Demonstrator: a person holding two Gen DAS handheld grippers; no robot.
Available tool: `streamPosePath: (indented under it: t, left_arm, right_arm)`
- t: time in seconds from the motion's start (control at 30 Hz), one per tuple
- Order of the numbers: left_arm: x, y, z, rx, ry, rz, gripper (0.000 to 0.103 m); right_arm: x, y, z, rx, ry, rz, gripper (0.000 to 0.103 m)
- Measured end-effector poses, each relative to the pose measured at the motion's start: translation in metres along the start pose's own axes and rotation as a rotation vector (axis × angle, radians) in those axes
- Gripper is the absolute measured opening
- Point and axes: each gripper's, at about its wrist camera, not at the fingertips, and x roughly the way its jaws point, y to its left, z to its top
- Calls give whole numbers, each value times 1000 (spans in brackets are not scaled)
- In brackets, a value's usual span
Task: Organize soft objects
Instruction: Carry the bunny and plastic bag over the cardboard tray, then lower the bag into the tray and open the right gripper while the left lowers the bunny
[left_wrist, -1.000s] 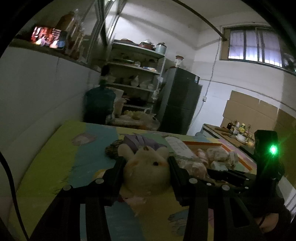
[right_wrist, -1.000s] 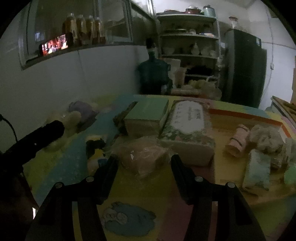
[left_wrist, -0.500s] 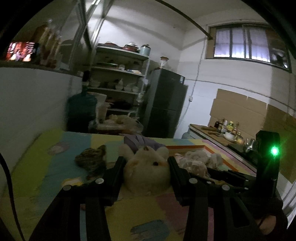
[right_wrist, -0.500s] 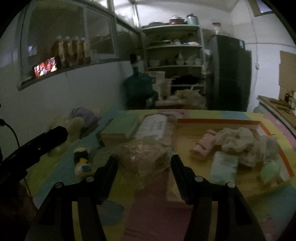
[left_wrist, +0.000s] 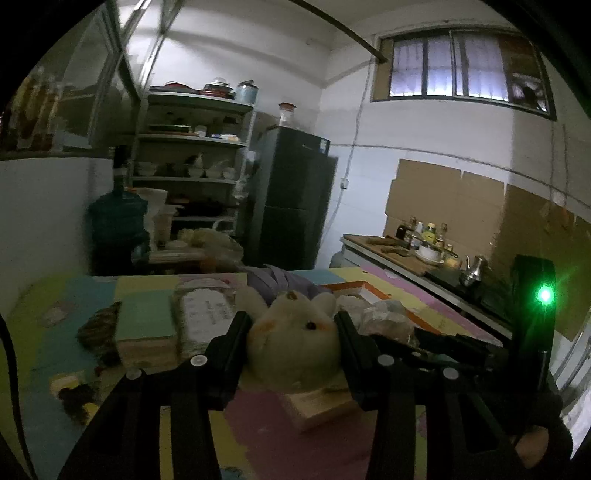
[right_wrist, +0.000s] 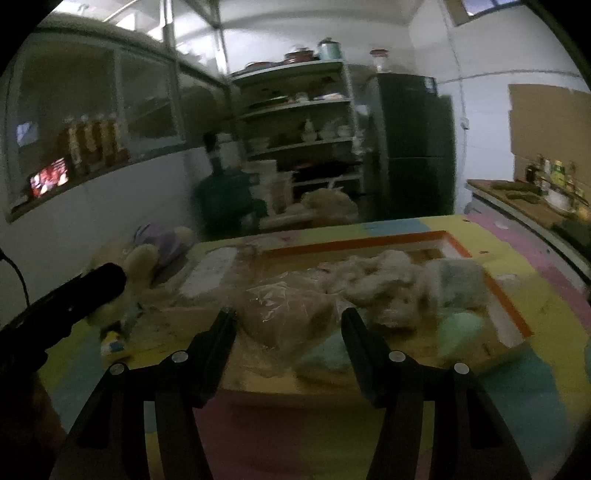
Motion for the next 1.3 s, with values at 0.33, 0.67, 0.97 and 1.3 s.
streamPosePath:
  t: [0.33, 0.67, 0.97, 1.3]
  left_arm:
    - [45, -33, -1, 26, 60, -43, 47]
    - [87, -48, -10, 32, 140, -39, 47]
    - [117, -51, -18, 26, 201, -38, 47]
    - [136, -49, -23, 3, 245, -48, 47]
  right_arm:
    - [-6, -50, -2, 57, -10, -78, 60]
    - [7, -75, -5, 69, 18, -86, 60]
    - [23, -90, -6, 77, 41, -84, 60]
    - [38, -86, -6, 41, 57, -68, 60]
